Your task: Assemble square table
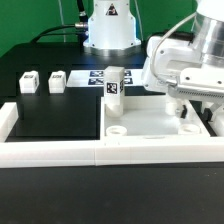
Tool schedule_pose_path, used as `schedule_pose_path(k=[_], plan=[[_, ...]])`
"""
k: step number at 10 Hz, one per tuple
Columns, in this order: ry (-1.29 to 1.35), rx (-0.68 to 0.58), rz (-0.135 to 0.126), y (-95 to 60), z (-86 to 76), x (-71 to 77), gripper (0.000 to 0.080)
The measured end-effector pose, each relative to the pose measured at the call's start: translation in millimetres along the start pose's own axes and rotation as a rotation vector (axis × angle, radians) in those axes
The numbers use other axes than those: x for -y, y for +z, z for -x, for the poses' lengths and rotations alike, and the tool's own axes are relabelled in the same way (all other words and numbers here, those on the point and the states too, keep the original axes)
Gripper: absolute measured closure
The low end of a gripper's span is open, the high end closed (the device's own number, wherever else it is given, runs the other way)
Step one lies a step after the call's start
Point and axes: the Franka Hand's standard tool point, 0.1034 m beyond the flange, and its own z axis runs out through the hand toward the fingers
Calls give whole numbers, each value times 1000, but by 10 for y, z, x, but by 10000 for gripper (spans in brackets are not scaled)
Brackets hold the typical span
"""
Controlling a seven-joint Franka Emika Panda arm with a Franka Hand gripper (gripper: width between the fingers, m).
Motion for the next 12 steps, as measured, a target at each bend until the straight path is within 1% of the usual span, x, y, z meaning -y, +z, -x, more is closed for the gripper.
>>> schedule_pose_path(k=[1,2,3,4,5,9,10,11,12], plan=[[6,-6,-9,23,-5,55,278],[11,-9,-13,37,-4,91,191],[13,-9,-13,39,1,106,191],[14,-9,-14,41,2,114,158],[15,-9,-14,43,3,118,152],[16,-9,-14,46,2,122,150],[19,-4,-14,7,18,121,150],[41,30,-33,-282,69,178,150],[43,55,-55,-511,0,296,150]])
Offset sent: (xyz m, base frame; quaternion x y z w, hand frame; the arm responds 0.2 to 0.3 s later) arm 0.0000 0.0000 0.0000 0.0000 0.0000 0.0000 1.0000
